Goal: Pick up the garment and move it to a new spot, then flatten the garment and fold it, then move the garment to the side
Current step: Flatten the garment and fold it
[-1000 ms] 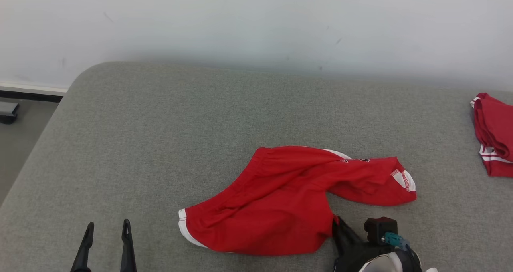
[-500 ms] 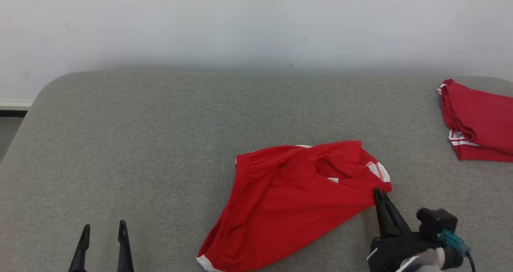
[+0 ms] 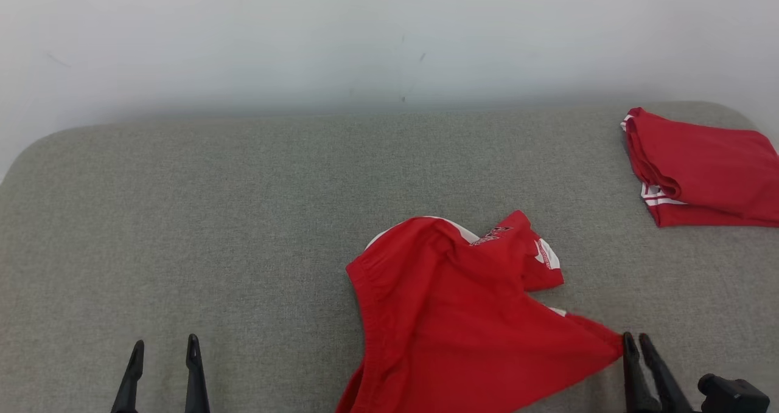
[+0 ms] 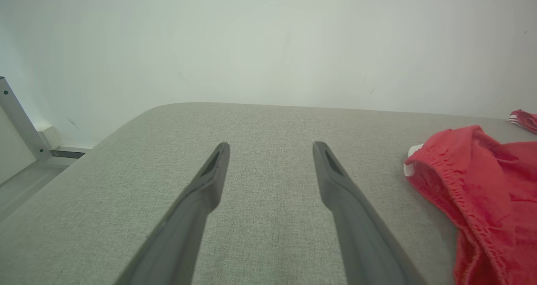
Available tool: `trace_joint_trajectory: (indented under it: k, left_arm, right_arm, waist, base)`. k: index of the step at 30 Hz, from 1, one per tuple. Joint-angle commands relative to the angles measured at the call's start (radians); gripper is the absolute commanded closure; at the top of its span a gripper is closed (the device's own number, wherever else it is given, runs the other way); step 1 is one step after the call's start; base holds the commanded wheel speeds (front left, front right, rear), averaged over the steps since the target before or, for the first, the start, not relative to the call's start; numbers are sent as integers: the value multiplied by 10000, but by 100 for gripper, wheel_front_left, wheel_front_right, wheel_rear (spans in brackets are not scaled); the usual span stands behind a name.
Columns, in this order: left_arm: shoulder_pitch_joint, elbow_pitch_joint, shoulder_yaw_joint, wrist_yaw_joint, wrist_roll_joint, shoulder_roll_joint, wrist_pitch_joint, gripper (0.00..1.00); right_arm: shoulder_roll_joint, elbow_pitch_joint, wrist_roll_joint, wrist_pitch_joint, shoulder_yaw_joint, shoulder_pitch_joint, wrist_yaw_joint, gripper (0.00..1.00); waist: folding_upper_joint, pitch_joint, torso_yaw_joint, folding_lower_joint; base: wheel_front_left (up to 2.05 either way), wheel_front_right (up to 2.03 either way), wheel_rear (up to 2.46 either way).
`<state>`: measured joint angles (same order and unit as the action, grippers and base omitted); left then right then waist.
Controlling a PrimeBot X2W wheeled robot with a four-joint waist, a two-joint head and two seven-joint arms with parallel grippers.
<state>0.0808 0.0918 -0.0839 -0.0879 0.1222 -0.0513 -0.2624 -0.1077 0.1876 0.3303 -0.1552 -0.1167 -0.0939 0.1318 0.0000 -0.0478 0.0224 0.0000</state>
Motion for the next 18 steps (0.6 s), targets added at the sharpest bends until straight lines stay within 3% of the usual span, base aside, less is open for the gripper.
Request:
trace_joint_trajectory:
  k: [1,8,18]
  left_arm:
    - [13,11,16,32,63,13,-31,0]
    - [44,100,156,50,140,15,-31,0]
    - [15,201,411,65,226,14,-31,0]
  right_arm:
    - [22,-165,-219,28,-43,-81,-28,0]
    - [-219,-760,-733,391,459,627,-28,0]
    - [-781,1291,-472,860,1486,2185,-28,0]
  waist:
    - [0,31,28,0]
    - [0,208,-55,0]
    - [0,335,-915,0]
  base:
    - [0,0,0]
    - [0,0,0]
    - [0,0,0]
